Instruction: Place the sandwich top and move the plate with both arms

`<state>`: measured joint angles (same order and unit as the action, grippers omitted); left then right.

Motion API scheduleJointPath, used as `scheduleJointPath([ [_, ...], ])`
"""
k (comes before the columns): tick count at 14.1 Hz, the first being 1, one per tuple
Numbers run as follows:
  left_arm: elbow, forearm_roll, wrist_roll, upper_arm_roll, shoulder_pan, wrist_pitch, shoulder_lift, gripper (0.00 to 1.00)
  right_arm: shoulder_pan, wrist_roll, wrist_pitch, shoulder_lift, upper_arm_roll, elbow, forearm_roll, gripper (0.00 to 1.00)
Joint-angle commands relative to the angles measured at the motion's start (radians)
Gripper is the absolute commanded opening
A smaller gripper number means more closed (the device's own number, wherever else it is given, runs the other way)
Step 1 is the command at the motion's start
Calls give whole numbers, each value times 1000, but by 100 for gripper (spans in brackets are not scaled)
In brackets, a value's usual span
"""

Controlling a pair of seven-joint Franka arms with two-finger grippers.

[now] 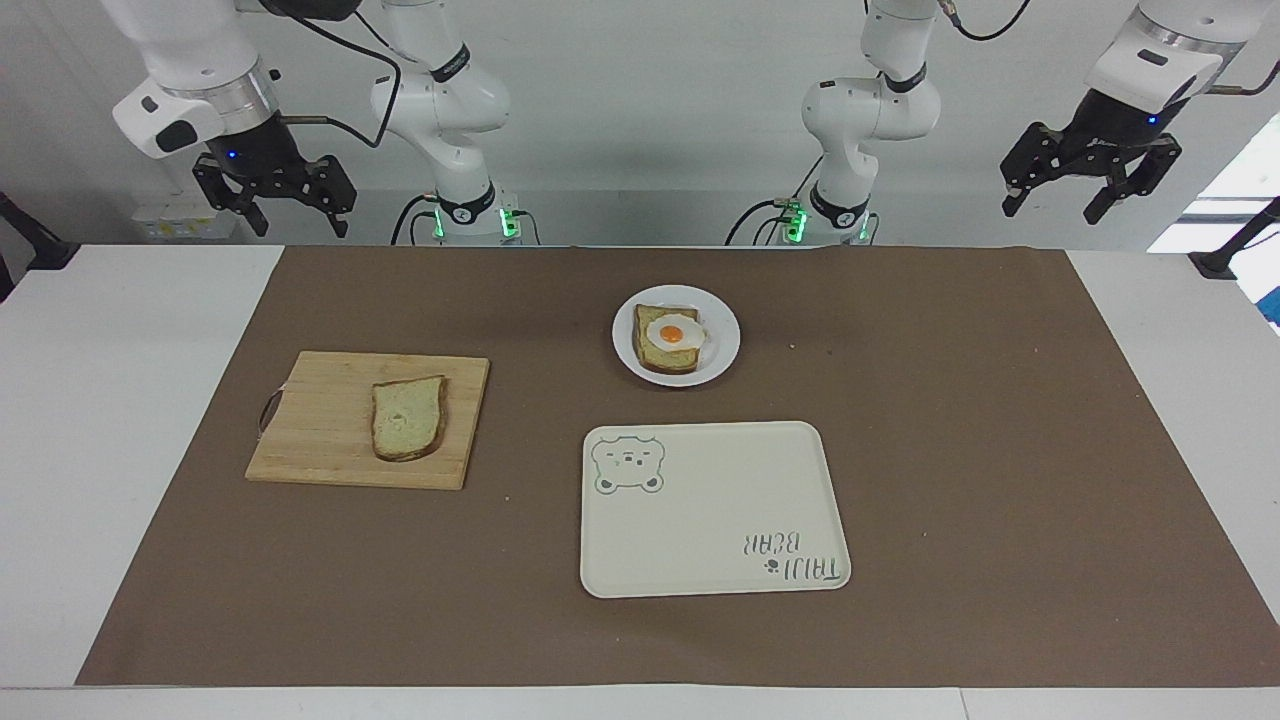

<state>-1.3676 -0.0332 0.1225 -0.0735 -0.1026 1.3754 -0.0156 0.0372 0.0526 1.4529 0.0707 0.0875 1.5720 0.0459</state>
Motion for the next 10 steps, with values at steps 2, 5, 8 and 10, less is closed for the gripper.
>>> scheduleJointPath([
  [2, -24, -5, 3, -5, -22, 17, -17, 100, -2, -17, 0, 9, -3, 8, -1, 100],
  [5, -24, -7, 6, 6, 0, 16, -15, 100, 0, -14, -2, 9, -3, 8, -3, 100],
  [8, -24, -5, 8, 40, 20, 14, -14, 100, -2, -14, 3, 9, -3, 8, -3, 100],
  [10, -24, -7, 9, 43, 21, 7, -14, 100, -2, -14, 6, 12, -3, 14, -3, 100],
])
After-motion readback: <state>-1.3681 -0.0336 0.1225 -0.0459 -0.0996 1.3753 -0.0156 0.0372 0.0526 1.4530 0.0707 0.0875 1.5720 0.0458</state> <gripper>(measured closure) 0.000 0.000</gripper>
